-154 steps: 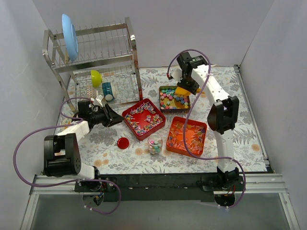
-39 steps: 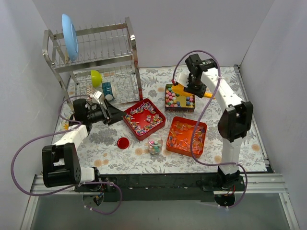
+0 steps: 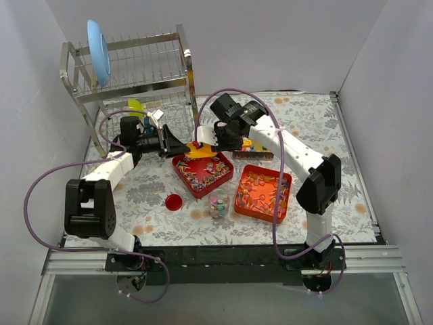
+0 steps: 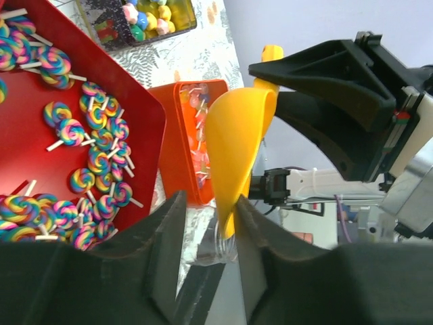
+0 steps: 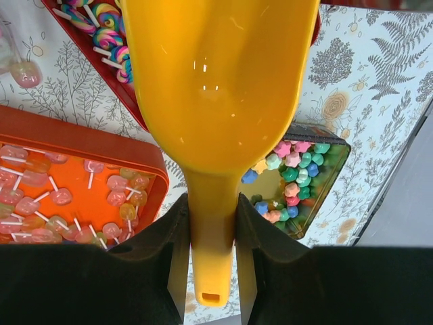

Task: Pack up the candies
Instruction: Adjust the spatula.

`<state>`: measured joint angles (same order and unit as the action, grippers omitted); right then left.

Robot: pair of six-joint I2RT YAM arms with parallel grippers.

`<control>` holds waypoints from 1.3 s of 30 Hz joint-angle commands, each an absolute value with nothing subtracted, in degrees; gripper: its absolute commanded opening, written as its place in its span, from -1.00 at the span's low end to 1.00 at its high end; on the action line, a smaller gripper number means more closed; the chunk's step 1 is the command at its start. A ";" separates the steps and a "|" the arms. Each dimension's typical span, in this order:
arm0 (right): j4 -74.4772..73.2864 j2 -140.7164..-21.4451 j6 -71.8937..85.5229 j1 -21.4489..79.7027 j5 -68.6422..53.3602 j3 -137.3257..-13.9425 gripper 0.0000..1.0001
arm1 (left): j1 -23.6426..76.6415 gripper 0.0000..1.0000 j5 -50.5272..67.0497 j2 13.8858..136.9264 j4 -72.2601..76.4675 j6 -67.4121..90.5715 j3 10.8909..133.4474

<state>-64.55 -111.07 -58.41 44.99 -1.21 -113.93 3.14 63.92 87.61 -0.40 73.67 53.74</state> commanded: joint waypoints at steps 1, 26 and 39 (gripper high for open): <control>-61.44 -110.92 -57.48 46.67 -2.64 -115.67 -0.97 | 3.60 -0.49 66.18 88.24 3.69 74.88 55.20; -49.15 -90.11 -51.24 30.41 -39.37 -97.84 0.95 | 3.69 -1.00 79.72 88.07 12.30 79.01 49.48; -54.75 -95.80 -50.63 31.81 -43.42 -101.86 0.81 | 3.08 -1.00 78.66 88.24 13.44 81.12 49.13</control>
<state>-52.58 -94.28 -50.57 31.00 -40.99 -99.02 3.51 77.36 89.56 11.29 79.72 49.23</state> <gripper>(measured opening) 0.920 0.050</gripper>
